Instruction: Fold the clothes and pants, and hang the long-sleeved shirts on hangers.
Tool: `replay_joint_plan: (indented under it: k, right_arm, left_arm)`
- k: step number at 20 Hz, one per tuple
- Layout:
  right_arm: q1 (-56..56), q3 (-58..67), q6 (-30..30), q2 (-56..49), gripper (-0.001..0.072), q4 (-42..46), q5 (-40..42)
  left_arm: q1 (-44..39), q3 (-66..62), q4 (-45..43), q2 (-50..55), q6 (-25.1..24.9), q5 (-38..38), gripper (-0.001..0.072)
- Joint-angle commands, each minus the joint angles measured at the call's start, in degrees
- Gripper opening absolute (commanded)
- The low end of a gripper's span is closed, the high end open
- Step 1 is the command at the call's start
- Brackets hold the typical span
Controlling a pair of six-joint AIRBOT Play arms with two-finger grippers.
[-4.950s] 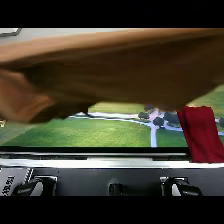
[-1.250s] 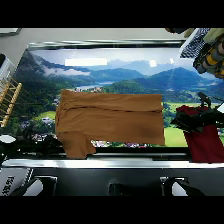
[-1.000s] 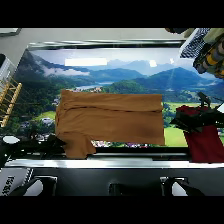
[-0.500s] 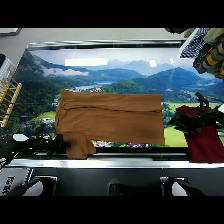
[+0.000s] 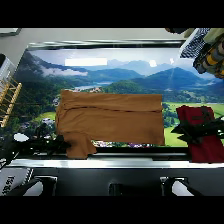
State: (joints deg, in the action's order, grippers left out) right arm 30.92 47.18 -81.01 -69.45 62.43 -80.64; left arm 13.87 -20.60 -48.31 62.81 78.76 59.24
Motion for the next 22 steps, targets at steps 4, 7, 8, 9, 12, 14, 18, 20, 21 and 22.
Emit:
replay_joint_plan:
  k: [4,7,8,9,12,14,18,20,21,22]
  right_arm:
    - [0.52,-8.57,4.17,-2.86,0.0476,-3.72,7.19]
    - [0.55,-11.3,4.37,-2.86,0.0475,-3.69,9.03]
    - [0.55,-12.2,4.44,-2.86,0.0475,-3.69,9.35]
    - [0.55,-13.07,4.63,-2.86,0.0474,-3.85,9.81]
    - [0.55,-14.67,5.9,-2.86,0.0401,-6.51,11.3]
    - [0.55,-14.69,6.36,-2.86,0.0342,-8.04,12.85]
    - [0.55,-14.69,6.93,-2.86,0.0239,-9.33,13.84]
    - [0.55,-14.69,8.66,-2.86,0.0091,-9.97,13.27]
    - [0.55,-14.69,8.9,-2.86,0.0037,-10.16,13.09]
    - [0.55,-14.62,9.01,-2.84,0.0036,-10.38,12.46]
  left_arm:
    - [0.04,-0.68,0.33,-0.9,-0.39,0.28,0.0016]
    - [0.04,-2.01,0.33,-0.9,-0.39,0.26,0.0016]
    - [0.04,-2.43,0.31,-0.9,-0.39,0.26,0.0016]
    - [0.04,-2.69,0.33,-0.9,-0.37,0.26,0.0016]
    - [0.04,-2.91,0.33,-0.9,-0.39,0.26,0.0016]
    - [0.04,-2.93,0.33,-0.9,-0.39,0.26,0.0016]
    - [0.04,-2.97,0.33,-0.9,-0.39,0.28,0.0016]
    - [0.04,-2.99,0.33,-0.92,-0.39,0.28,0.0016]
    - [0.04,-3.04,0.33,-1.07,-0.39,0.35,0.0016]
    - [0.04,-3.41,0.28,-1.51,-0.68,1.07,0.0015]
